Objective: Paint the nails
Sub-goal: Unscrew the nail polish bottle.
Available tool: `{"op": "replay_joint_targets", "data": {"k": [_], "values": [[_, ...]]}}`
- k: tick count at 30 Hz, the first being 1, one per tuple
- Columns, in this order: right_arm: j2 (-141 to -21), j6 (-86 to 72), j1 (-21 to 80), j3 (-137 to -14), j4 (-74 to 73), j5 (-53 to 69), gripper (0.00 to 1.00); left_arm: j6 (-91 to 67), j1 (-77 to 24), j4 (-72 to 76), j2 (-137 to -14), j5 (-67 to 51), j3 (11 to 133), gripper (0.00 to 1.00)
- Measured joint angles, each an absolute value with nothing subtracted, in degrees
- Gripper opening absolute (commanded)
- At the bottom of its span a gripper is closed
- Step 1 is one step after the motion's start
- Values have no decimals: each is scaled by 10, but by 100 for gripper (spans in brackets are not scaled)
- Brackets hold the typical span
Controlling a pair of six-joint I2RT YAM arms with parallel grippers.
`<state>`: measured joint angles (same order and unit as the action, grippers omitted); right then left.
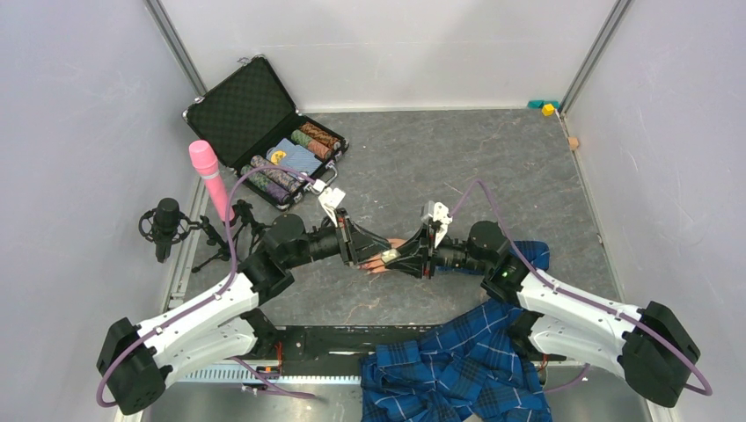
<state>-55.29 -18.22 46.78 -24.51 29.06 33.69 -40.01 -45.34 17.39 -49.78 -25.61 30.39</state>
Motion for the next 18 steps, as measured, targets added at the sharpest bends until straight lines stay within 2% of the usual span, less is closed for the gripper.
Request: {"op": "replay_joint_targets", "data": {"k": [9,18], "values": [[-588,-147,475,-281,231,276,0,-419,-453,175,-498,-178,284,2],[-643,-85,535,-354,124,112,0,-486,-449,172,-503,-74,258,2]]}}
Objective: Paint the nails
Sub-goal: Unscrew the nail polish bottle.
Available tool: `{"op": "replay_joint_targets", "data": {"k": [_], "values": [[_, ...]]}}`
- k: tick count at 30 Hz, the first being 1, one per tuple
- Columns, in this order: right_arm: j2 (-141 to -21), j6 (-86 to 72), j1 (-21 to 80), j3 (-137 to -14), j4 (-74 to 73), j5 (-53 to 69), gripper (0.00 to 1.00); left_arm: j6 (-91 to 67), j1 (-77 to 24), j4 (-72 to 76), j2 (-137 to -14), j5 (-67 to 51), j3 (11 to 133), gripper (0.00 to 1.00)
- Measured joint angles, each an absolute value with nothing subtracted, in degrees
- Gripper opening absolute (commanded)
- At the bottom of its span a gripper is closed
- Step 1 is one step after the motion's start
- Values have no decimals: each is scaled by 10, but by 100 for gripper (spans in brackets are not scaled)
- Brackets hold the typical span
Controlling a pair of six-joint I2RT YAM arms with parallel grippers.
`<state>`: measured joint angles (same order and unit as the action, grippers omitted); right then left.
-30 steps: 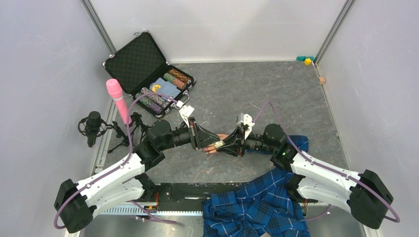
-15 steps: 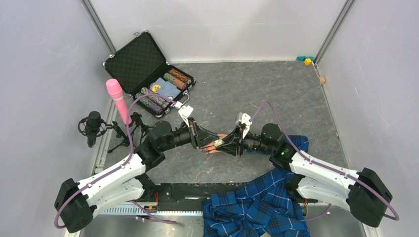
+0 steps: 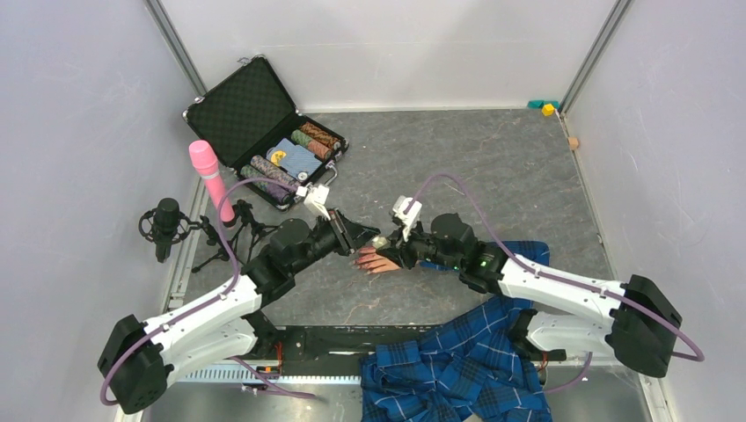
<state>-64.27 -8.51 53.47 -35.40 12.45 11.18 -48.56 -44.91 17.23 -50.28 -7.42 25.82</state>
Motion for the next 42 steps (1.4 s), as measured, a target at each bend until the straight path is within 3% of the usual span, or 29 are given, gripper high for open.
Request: {"op": "replay_joint_targets", "data": {"k": [12,24,25,26,30,33,34,42], "values": [[-750,-48,644,-451,50,-178,0,-575,-442,155,-527,31,251,2],[-807,-26,703,-472,67,-326,0,-619,-440,170,-529,57,230,4],[-807,-25,703,-472,68,-328,0,-619,-440,172,-529,57,230,9],[-807,-24,703,-472,70,-330,0,-619,-440,174,-529,57,230,20],[-794,-16,703,-454,105,-340,0,-602,-441,179,-526,41,232,73],[-746,-13,692,-412,145,-355,0,-567,-452,151,-510,8,243,95],[-723,-12,689,-397,154,-359,0,-550,-455,134,-499,-1,255,99],[-605,-2,650,-338,174,-293,0,-411,-455,57,-406,10,332,100]]}}
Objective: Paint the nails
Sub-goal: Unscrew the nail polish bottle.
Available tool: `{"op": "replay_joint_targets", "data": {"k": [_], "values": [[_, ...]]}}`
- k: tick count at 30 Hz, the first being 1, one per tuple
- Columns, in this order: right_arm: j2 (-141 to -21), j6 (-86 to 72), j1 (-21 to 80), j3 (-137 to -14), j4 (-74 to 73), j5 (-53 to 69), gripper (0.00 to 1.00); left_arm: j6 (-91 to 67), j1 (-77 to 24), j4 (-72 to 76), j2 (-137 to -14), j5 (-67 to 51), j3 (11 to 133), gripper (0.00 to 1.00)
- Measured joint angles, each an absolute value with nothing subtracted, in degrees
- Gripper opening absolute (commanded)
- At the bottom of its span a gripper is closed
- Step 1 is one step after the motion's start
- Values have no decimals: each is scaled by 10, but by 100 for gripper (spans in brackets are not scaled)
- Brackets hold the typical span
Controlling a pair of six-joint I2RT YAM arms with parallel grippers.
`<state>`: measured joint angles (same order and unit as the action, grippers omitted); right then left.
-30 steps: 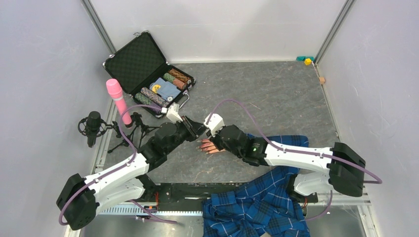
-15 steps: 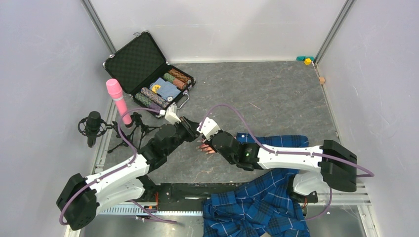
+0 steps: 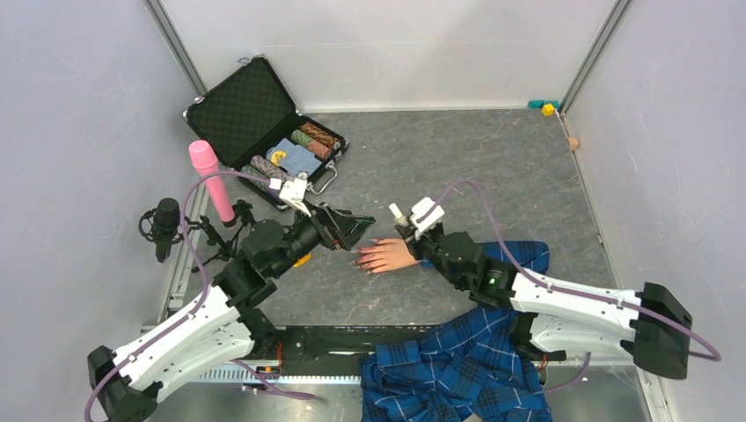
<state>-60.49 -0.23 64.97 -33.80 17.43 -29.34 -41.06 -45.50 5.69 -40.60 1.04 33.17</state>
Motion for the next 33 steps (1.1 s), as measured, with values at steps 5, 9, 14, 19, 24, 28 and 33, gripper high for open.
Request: {"op": "replay_joint_targets", "data": {"k": [5,9,14,19,24,28,33], "values": [[-546,-32,562,-294,176,-137,0,-356,-455,39,-375,3,334,100],[-524,-67,520,-282,189,0,0,-326,-455,28,-377,-40,334,99],[-523,-124,509,-282,226,147,0,-311,-455,30,-399,-115,334,90],[-523,-166,509,-281,261,224,0,-311,-455,61,-408,-172,331,76],[-530,-188,509,-278,291,256,0,-312,-455,95,-409,-193,320,65],[-540,-195,509,-277,297,272,0,-314,-455,110,-414,-206,317,60],[-552,-198,509,-277,299,285,0,-317,-455,127,-420,-216,315,51]]}}
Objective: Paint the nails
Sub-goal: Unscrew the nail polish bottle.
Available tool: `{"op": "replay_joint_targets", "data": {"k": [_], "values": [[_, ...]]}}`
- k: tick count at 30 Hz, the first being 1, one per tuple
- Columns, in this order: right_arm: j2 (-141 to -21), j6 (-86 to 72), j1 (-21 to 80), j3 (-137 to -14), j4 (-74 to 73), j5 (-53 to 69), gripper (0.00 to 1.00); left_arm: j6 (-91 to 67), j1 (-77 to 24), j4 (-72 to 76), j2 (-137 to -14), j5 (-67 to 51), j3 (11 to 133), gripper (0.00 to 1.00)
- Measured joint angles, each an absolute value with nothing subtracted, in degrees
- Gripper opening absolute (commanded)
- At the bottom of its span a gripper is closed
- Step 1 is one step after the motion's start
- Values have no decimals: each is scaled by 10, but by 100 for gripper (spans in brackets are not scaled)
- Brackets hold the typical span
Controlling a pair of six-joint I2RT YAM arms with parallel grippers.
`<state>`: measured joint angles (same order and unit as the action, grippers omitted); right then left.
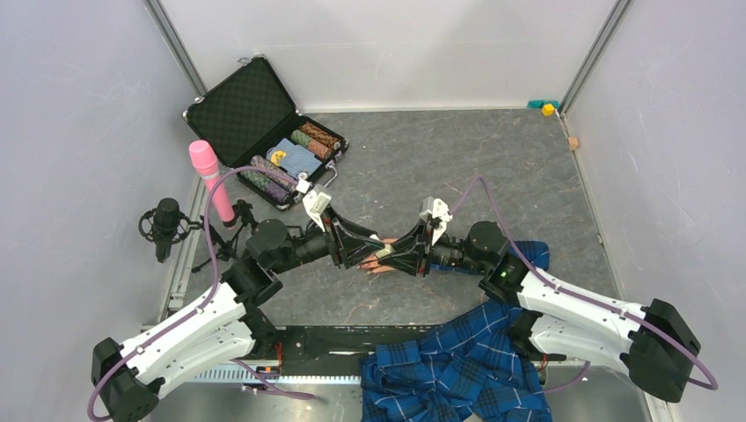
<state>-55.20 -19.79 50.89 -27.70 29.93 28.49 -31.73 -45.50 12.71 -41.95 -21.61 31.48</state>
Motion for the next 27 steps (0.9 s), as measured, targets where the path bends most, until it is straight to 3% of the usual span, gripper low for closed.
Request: {"op": "replay_joint_targets", "data": {"k": [9,13,21,27], "values": [[-557,-200,509,-277,300,287,0,-321,-455,144,-430,-231,313,44],[-562,-202,509,-277,300,287,0,-324,-455,148,-431,-232,309,35],[-563,-201,509,-277,296,282,0,-330,-455,152,-440,-233,307,5],[-563,-187,509,-277,277,255,0,-332,-454,152,-453,-224,307,2]]}}
